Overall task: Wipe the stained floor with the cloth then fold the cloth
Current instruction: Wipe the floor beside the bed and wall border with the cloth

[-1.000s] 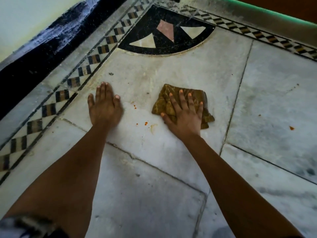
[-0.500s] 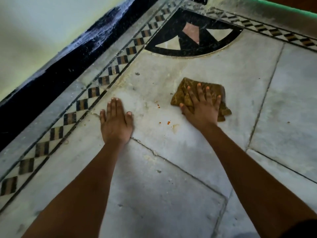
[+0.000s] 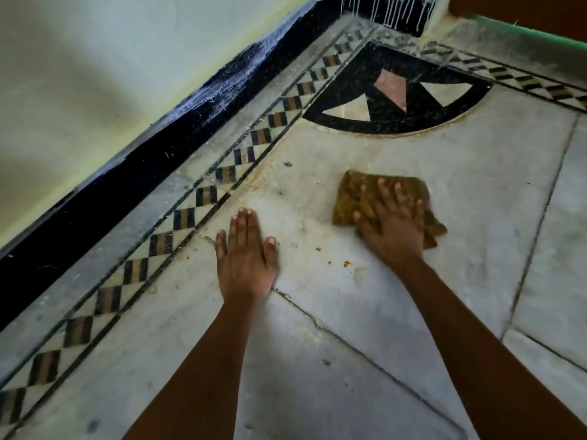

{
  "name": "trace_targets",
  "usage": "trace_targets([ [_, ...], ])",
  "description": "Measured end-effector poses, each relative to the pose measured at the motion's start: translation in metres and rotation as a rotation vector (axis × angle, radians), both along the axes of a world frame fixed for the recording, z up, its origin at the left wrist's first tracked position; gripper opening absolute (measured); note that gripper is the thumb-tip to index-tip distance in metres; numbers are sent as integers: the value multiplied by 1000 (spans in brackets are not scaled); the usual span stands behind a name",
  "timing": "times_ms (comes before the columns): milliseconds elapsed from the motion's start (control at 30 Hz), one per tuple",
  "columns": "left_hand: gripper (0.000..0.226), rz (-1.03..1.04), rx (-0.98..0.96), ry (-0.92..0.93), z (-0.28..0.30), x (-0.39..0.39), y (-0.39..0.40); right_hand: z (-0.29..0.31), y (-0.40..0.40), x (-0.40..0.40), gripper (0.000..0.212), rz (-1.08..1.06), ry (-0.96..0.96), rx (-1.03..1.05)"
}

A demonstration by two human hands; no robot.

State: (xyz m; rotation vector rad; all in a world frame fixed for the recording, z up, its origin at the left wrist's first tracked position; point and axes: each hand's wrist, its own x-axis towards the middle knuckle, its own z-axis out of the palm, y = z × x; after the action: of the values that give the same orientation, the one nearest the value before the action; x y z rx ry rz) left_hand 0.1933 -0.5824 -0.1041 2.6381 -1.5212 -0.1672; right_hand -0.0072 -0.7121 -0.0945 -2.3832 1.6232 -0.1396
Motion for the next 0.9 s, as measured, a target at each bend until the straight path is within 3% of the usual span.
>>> trace_targets([
  [67,66,-1,-3,-8,0,0,-1,4,-22,18,65,-101,45,55],
  [167,69,-5,-11,-20,-2,0,-1,8,-30,53,60,-84,103,81],
  [267,68,-8,-19,-14,-1,0,0,7,-13,66,60,109,140,63],
  [400,69,-15,-26,5,-1,1,0,2,32,37,71,337,39,-11],
  [533,70,-9,-24,14,-1,1,1,-1,37,-4,68,113,17,-41],
  [600,72,-8,-24,15,0,1,0,4,22,5,72,9,22,6],
  [700,74,-7,-25,13,-1,0,0,10,-2,44,61,-82,10,122],
  [900,71,-16,-34,25,-1,1,0,7,27,60,59,169,42,86],
])
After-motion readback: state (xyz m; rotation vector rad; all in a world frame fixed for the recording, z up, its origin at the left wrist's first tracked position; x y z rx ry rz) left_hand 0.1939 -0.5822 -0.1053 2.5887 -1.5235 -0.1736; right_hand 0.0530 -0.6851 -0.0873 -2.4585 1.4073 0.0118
